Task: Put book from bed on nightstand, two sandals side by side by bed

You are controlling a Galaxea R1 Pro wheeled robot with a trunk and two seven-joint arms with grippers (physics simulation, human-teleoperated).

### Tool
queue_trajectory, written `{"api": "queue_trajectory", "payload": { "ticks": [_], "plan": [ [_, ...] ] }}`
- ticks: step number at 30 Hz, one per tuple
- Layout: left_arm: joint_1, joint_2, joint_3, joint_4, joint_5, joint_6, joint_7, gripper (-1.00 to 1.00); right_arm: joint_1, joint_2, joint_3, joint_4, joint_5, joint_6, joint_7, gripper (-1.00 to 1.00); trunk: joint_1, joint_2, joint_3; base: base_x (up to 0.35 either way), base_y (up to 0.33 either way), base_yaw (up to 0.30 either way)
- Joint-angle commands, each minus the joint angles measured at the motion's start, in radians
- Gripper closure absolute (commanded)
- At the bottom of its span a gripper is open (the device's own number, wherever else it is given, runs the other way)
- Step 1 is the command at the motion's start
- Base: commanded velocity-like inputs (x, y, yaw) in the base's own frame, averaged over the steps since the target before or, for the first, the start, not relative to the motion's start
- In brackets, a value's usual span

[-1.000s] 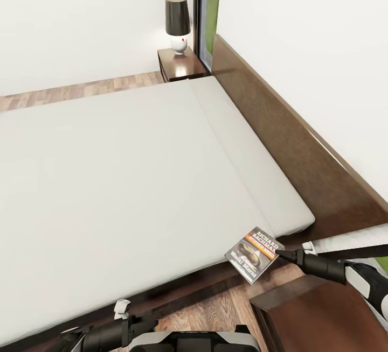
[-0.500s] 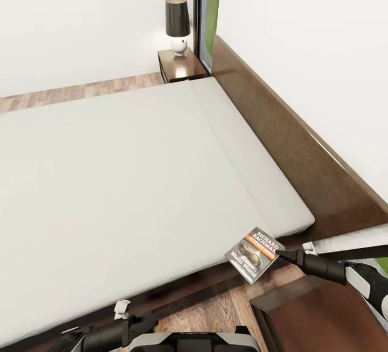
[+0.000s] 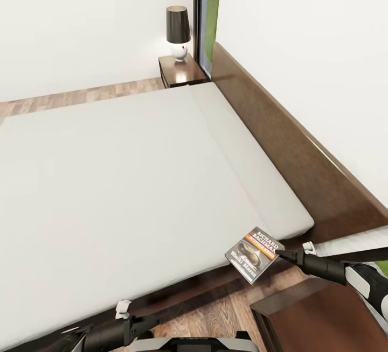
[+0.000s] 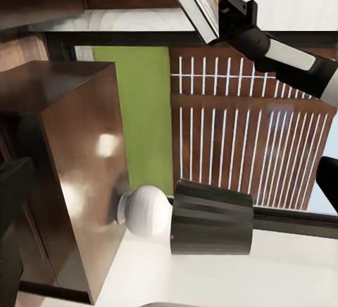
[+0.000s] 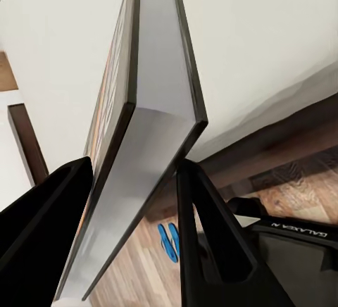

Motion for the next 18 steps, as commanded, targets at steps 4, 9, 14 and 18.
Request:
{"api": "queue_trajectory", "payload": {
  "ticks": [4,9,14,18],
  "plan": [
    [0.0,0.0,-0.003,-0.001,0.004,0.011,-0.003,-1.0,-0.001,-0.001,0.006,0.0,-0.009,0.008,0.001,1.0,0.001,-0.002,0.005,0.0,0.0,0.0],
    [0.0,0.0,-0.003,0.0,0.004,0.01,-0.003,-1.0,-0.001,-0.002,0.006,0.0,-0.009,0.008,0.001,1.0,0.001,-0.002,0.013,0.0,0.0,0.0],
    [0.0,0.0,-0.003,0.0,0.004,0.009,-0.003,-1.0,-0.001,-0.002,0.006,0.0,-0.009,0.008,0.002,1.0,0.001,-0.002,0.021,0.0,0.0,0.0],
    [-0.001,0.0,-0.003,-0.001,0.004,0.009,-0.004,-1.0,-0.001,-0.002,0.006,0.0,-0.009,0.008,0.001,1.0,0.001,-0.002,0.028,0.0,0.0,0.0]
  ]
}}
